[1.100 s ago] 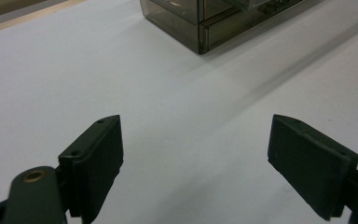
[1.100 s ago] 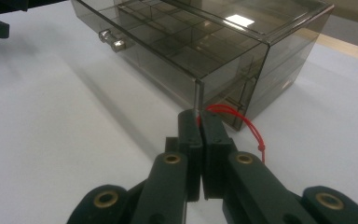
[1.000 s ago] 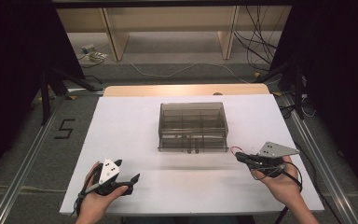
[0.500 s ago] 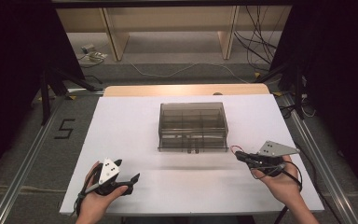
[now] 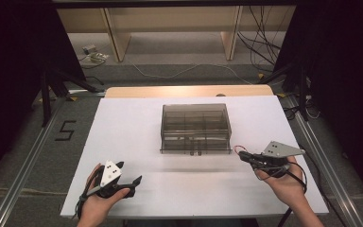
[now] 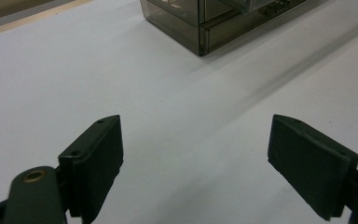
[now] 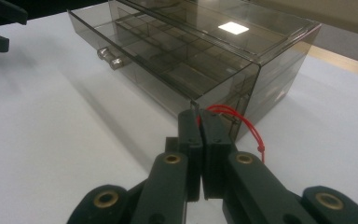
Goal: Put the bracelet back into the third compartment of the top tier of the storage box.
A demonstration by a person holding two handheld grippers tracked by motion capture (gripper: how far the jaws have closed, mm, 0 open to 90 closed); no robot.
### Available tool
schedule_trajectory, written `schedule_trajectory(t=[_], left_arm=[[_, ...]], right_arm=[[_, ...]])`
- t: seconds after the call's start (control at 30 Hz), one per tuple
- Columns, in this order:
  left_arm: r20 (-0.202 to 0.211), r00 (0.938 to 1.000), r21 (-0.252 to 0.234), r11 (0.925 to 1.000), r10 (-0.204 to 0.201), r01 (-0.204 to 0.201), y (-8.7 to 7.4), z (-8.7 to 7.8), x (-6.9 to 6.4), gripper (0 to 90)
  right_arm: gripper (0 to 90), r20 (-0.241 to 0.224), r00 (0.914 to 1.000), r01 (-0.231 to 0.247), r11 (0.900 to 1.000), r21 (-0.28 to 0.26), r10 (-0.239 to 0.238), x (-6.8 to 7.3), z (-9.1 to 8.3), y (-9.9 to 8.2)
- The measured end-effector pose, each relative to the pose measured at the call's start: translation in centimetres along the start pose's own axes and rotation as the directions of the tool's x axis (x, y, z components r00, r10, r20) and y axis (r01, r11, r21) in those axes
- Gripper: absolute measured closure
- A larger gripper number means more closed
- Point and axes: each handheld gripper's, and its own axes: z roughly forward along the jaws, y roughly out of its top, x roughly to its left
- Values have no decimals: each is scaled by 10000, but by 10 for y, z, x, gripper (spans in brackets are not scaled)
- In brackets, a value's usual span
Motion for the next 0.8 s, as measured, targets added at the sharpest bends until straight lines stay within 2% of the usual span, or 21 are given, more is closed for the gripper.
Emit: schedule_trajectory(t=[0.8], left_arm=[[10,10000,-9,10000,-15,15,0,0,0,180]], right_arm=[[885,8,10000,58,9999,-161,-57,1,0,8]])
